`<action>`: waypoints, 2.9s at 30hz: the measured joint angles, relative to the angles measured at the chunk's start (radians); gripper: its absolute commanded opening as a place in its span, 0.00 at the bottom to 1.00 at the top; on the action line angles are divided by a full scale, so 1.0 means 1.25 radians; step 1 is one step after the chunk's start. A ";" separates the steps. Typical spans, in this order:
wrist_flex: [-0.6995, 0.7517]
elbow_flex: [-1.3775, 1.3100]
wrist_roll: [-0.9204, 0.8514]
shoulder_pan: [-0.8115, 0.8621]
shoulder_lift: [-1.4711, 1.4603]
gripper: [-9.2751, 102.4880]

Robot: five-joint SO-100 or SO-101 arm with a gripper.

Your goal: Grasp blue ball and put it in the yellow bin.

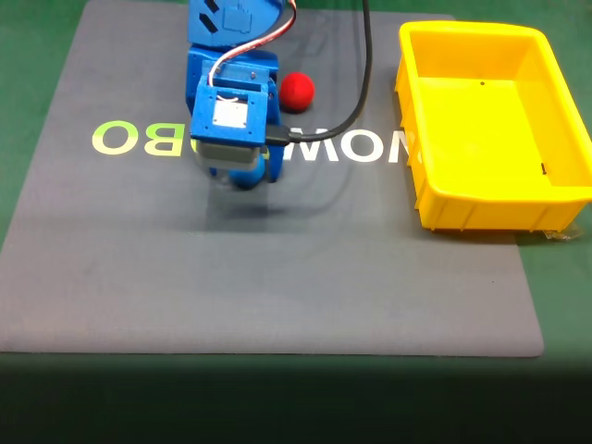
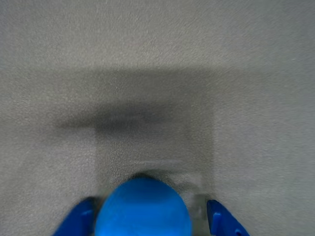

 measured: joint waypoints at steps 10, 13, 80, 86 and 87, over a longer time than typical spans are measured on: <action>0.001 -0.004 0.005 -0.005 -0.001 0.08; 0.001 -0.004 0.005 -0.007 -0.001 0.08; 0.001 0.270 0.117 -0.524 0.534 0.43; 0.001 0.391 0.104 -0.499 0.657 0.39; 0.004 0.422 0.104 -0.492 0.692 0.37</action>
